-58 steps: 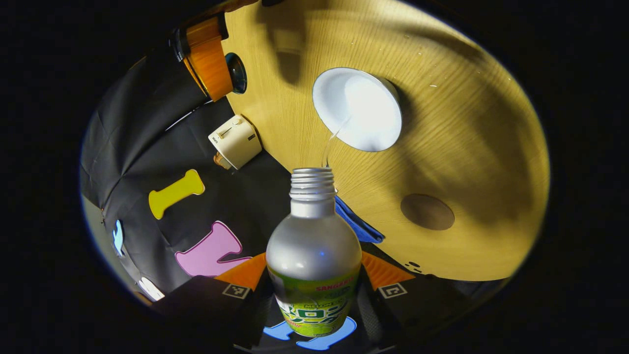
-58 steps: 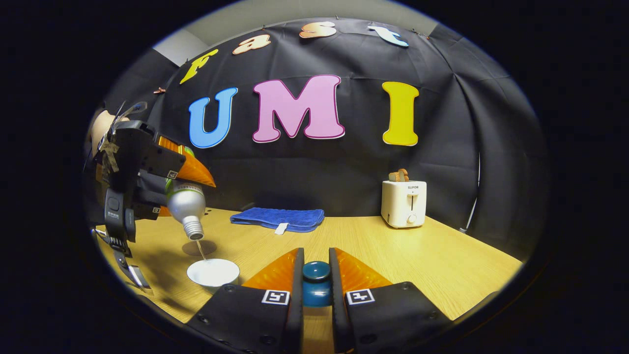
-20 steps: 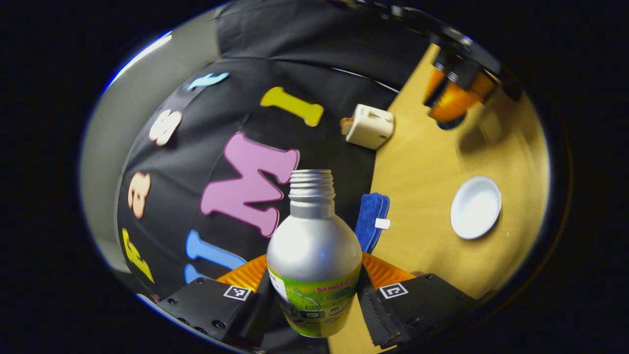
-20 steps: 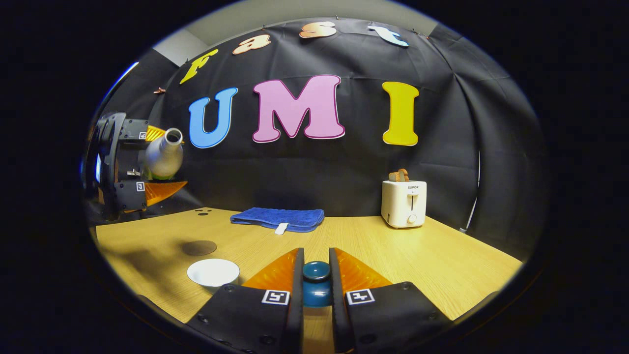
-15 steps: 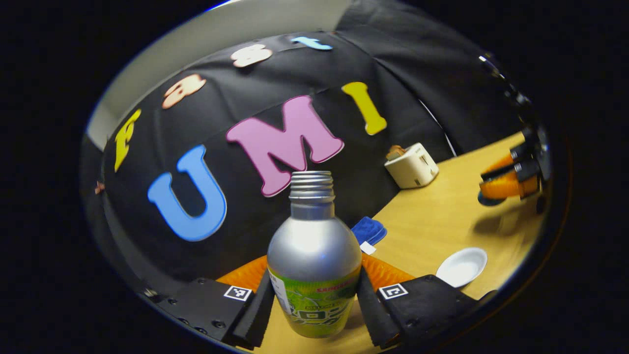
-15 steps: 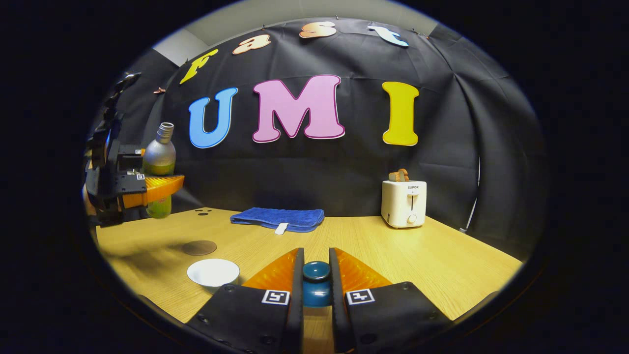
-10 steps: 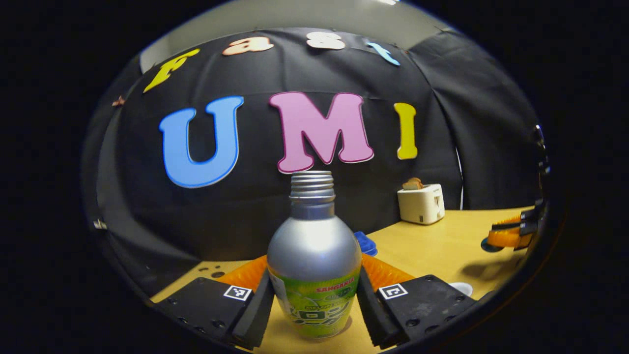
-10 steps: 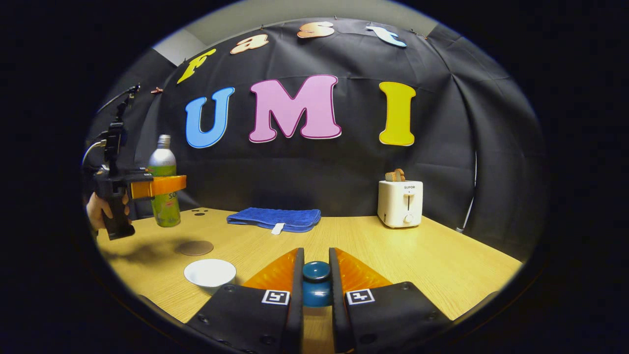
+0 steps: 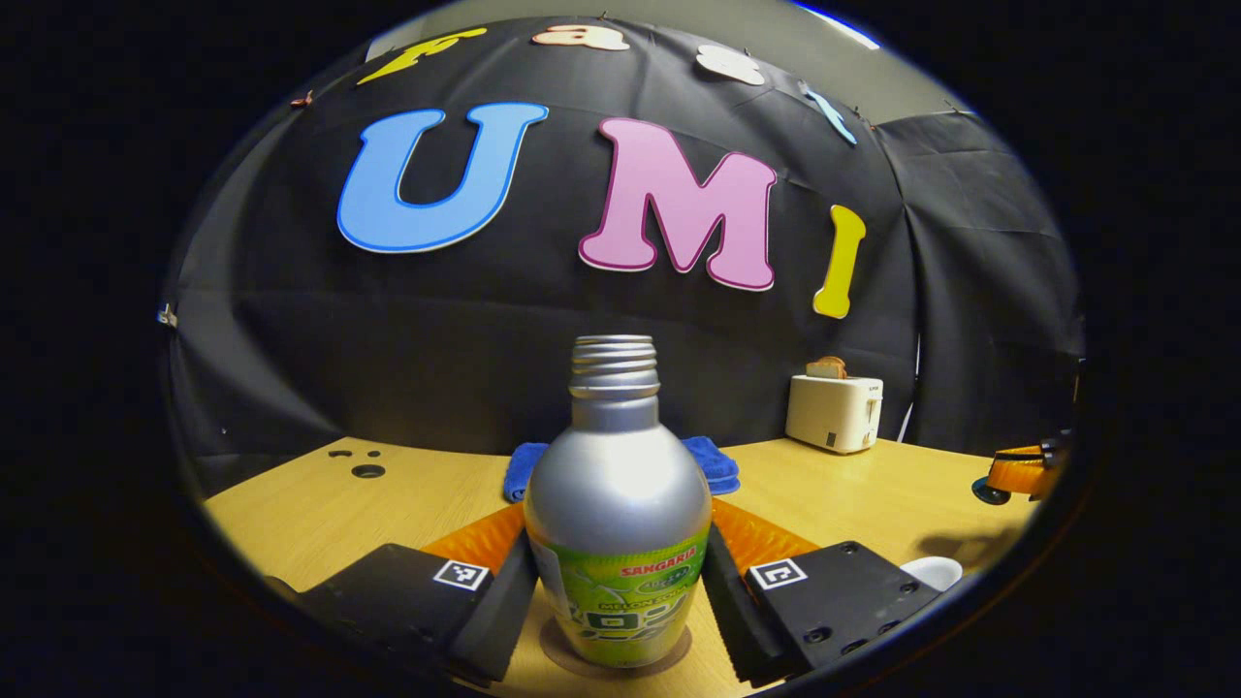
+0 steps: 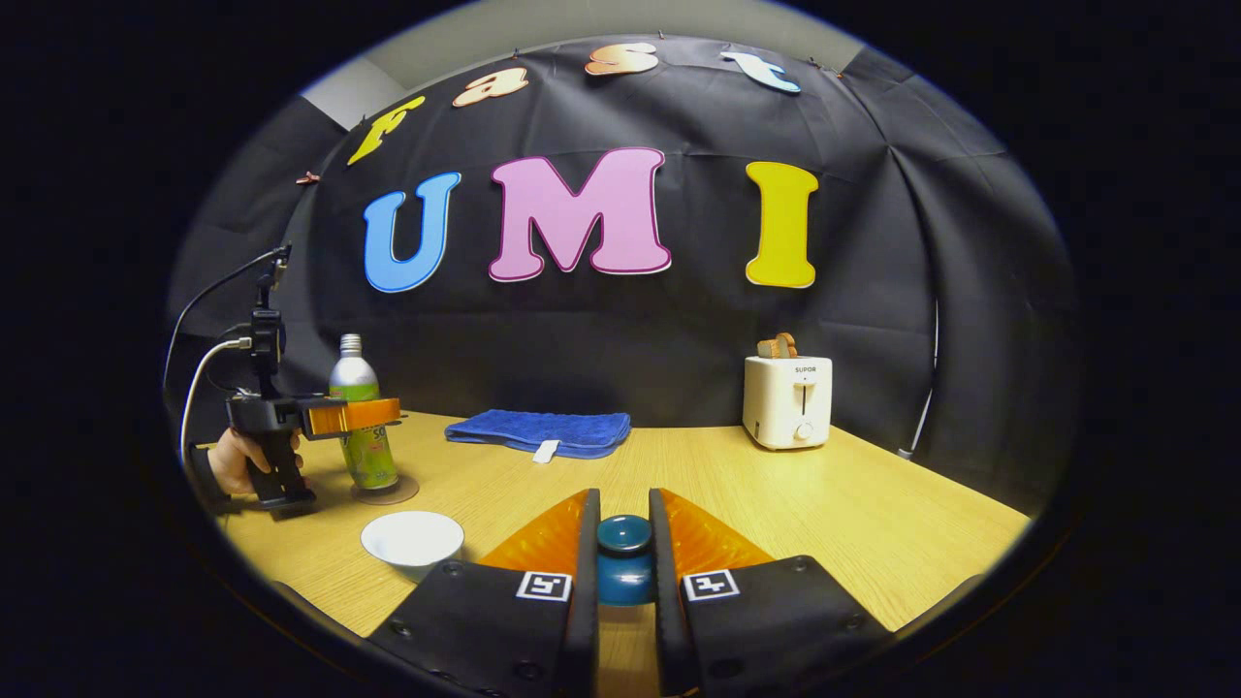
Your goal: Open the teacup lid with one hand, grasp the water bottle and pour water into the teacup with the other hand; after pouring, place the water bottle on the coaster and then close the teacup lid.
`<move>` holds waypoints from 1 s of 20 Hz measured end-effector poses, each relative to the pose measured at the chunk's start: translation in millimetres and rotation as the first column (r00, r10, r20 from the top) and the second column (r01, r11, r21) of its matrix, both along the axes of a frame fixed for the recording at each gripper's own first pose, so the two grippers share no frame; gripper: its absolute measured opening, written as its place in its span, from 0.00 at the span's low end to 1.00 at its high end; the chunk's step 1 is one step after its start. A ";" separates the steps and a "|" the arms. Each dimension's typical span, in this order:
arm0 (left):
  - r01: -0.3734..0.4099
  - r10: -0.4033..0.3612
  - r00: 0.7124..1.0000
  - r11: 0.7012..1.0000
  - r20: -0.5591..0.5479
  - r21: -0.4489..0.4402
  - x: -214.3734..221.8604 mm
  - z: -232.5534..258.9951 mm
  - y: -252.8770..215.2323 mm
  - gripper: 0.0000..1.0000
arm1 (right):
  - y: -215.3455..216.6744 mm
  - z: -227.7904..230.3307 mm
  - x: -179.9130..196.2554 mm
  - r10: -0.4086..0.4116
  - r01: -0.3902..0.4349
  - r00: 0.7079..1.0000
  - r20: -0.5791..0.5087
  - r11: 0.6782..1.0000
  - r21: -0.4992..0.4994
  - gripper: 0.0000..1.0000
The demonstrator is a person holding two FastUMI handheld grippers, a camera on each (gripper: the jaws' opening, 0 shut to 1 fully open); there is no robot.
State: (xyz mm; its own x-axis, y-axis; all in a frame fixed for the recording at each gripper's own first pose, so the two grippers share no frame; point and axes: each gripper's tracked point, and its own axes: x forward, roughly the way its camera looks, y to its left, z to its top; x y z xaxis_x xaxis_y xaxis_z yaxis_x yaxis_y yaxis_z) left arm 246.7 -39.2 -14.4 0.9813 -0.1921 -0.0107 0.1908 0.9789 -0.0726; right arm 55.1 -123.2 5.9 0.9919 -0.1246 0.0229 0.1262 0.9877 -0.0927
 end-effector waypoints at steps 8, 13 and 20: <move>0.010 -0.009 0.999 1.000 -0.045 0.021 -5.6 -9.7 -5.1 0.88 | 0.6 -0.2 -0.1 -0.001 0.001 1.000 0.000 1.000 0.000 0.27; 0.058 -0.054 0.997 0.995 -0.055 0.075 -48.3 -4.9 -6.7 0.98 | 1.4 0.1 -0.3 -0.001 0.001 1.000 0.001 1.000 0.000 0.27; 0.013 -0.011 0.999 0.999 -0.041 0.050 -113.8 -11.7 16.8 0.96 | 1.3 0.2 -0.2 -0.001 0.001 1.000 0.001 1.000 0.001 0.27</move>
